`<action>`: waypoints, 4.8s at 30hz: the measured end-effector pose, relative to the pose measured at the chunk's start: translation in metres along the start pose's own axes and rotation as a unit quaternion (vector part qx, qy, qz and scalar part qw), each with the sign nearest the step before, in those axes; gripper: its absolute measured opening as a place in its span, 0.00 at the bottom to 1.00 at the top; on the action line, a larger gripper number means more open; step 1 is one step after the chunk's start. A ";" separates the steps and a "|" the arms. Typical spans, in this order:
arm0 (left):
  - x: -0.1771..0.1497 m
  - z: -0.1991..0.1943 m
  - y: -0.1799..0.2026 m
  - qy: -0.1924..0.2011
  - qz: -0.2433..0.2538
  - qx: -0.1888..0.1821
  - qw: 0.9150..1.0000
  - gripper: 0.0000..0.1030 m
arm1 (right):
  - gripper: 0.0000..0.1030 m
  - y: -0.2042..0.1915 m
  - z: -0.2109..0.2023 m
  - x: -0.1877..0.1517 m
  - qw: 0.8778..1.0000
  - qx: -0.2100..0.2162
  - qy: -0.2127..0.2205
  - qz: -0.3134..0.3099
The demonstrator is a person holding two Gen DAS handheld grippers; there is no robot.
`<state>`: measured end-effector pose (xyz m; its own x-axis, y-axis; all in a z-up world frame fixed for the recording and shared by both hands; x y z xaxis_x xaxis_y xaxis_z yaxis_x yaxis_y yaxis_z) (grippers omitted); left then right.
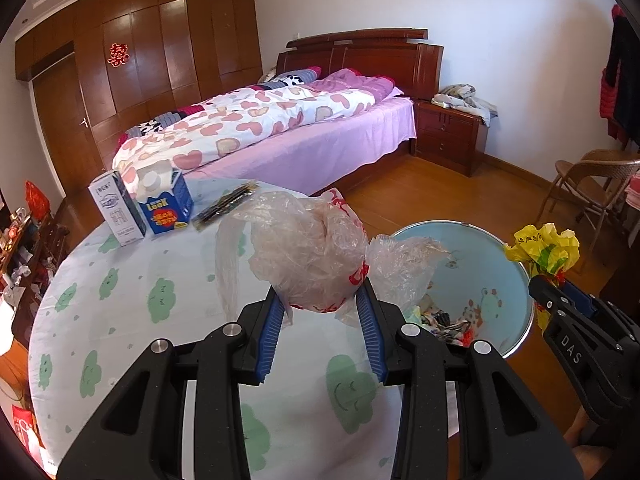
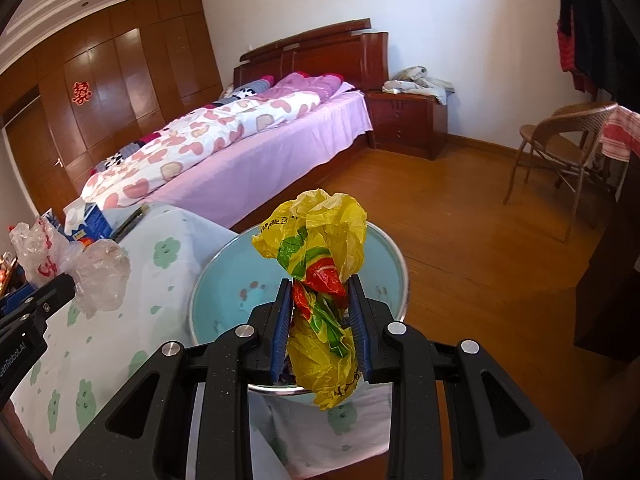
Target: Collect trash
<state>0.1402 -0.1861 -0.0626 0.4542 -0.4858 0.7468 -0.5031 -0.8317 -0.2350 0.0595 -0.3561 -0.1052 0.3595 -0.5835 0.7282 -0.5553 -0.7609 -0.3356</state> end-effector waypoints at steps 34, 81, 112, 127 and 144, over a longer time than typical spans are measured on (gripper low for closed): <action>0.008 0.052 0.039 -0.035 0.016 -0.020 0.999 0.36 | 0.28 0.024 0.064 0.005 0.998 -0.015 -0.068 -0.012; -0.034 0.042 0.001 -0.077 -0.020 -0.024 0.997 0.92 | 0.87 0.034 0.003 0.007 0.999 -0.037 -0.010 0.026; -0.035 -0.114 -0.062 0.078 -0.047 0.051 0.995 0.94 | 0.93 -0.037 -0.128 -0.021 0.989 0.035 0.144 -0.017; -0.031 -0.122 -0.057 0.089 -0.034 0.070 0.993 0.94 | 0.94 -0.027 -0.141 0.000 0.988 0.027 0.153 -0.002; -0.029 -0.126 -0.055 0.095 -0.030 0.072 0.992 0.94 | 0.95 -0.024 -0.138 -0.003 0.988 0.023 0.150 -0.001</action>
<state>0.0618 -0.0929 0.0074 0.3271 -0.3867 0.8623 -0.3629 -0.8939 -0.2632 -0.0313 -0.2972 -0.0167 0.1187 -0.4762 0.8713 -0.5179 -0.7784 -0.3548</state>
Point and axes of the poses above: each gripper's, at about its wrist camera, not at the fingertips, and z roughly the way its jaws point, y to its right, x to its top, the point moved 8 cm from there along z, roughly the way its jaws point, and after that the axes turned 12 degrees about z, right-handed, at the moved point
